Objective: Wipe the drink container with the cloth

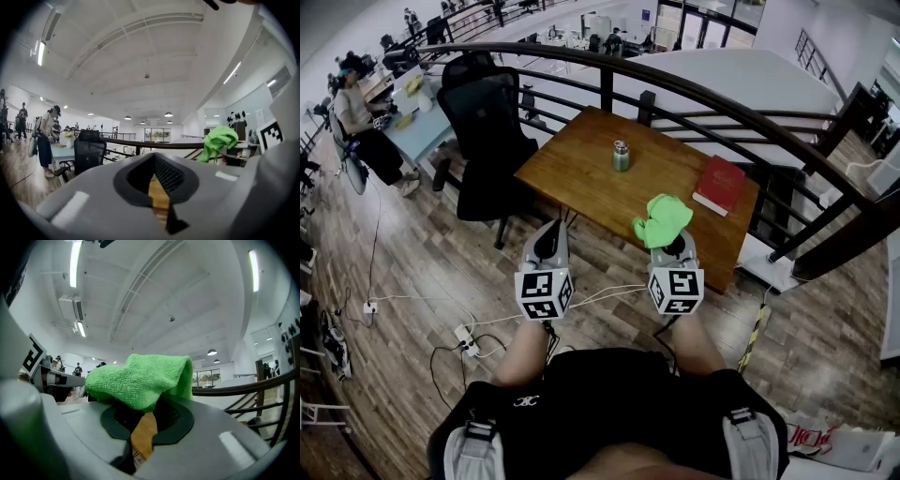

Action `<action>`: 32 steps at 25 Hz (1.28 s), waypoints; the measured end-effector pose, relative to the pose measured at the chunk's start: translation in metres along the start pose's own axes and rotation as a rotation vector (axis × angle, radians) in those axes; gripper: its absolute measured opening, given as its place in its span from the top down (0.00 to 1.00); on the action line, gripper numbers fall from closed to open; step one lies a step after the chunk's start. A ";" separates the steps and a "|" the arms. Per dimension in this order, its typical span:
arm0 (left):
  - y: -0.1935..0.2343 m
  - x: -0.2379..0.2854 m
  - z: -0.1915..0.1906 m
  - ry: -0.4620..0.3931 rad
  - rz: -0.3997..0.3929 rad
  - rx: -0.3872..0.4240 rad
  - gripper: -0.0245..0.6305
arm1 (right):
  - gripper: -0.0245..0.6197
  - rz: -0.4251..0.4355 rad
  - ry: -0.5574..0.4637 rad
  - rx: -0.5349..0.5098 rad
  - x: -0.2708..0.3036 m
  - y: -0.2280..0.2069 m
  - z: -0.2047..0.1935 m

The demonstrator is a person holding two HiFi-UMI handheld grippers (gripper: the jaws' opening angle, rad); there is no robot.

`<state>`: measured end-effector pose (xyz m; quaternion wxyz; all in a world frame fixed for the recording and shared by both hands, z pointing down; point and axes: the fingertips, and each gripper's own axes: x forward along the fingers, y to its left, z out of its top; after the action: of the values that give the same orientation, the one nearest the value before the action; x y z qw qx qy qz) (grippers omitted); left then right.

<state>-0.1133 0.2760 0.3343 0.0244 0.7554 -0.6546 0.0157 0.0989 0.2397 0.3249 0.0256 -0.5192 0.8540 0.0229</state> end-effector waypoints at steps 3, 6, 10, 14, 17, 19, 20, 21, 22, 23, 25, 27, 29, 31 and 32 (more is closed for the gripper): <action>-0.004 0.003 -0.003 0.012 -0.002 0.000 0.88 | 0.88 0.009 -0.004 0.001 0.000 -0.002 0.002; -0.009 0.005 -0.007 0.019 -0.004 -0.008 0.88 | 0.88 0.007 -0.020 0.025 -0.003 -0.009 0.003; -0.014 0.004 -0.009 0.008 0.021 -0.019 0.88 | 0.88 0.005 -0.009 0.039 -0.007 -0.017 -0.003; -0.022 0.006 -0.016 0.025 0.025 -0.022 0.88 | 0.88 0.031 0.006 0.051 -0.011 -0.024 -0.007; -0.025 0.006 -0.019 0.029 0.043 -0.022 0.88 | 0.88 0.059 0.024 0.037 -0.010 -0.027 -0.012; -0.027 0.006 -0.019 0.028 0.051 -0.010 0.88 | 0.88 0.069 0.029 0.041 -0.009 -0.029 -0.014; -0.027 0.006 -0.018 0.029 0.053 -0.002 0.88 | 0.88 0.070 0.029 0.044 -0.007 -0.030 -0.014; -0.026 0.007 -0.018 0.031 0.054 0.008 0.88 | 0.88 0.068 0.027 0.046 -0.005 -0.030 -0.014; -0.025 0.009 -0.017 0.031 0.054 0.016 0.88 | 0.88 0.067 0.024 0.046 -0.002 -0.029 -0.013; -0.024 0.011 -0.017 0.030 0.055 0.022 0.88 | 0.88 0.067 0.019 0.043 0.001 -0.028 -0.013; -0.021 0.017 -0.017 0.025 0.052 0.023 0.88 | 0.88 0.067 0.010 0.042 0.008 -0.027 -0.012; -0.020 0.028 -0.020 0.024 0.046 0.017 0.88 | 0.88 0.063 0.001 0.042 0.016 -0.030 -0.013; -0.017 0.043 -0.027 0.028 0.035 0.014 0.88 | 0.88 0.054 -0.004 0.038 0.026 -0.034 -0.018; -0.011 0.061 -0.033 0.034 0.019 0.010 0.88 | 0.88 0.042 -0.006 0.034 0.040 -0.038 -0.022; -0.007 0.071 -0.036 0.038 0.011 0.008 0.88 | 0.88 0.035 -0.004 0.039 0.048 -0.041 -0.023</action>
<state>-0.0957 0.2087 0.3736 0.0336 0.7516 -0.6580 0.0328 0.1124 0.1767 0.3443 0.0371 -0.5036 0.8631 0.0079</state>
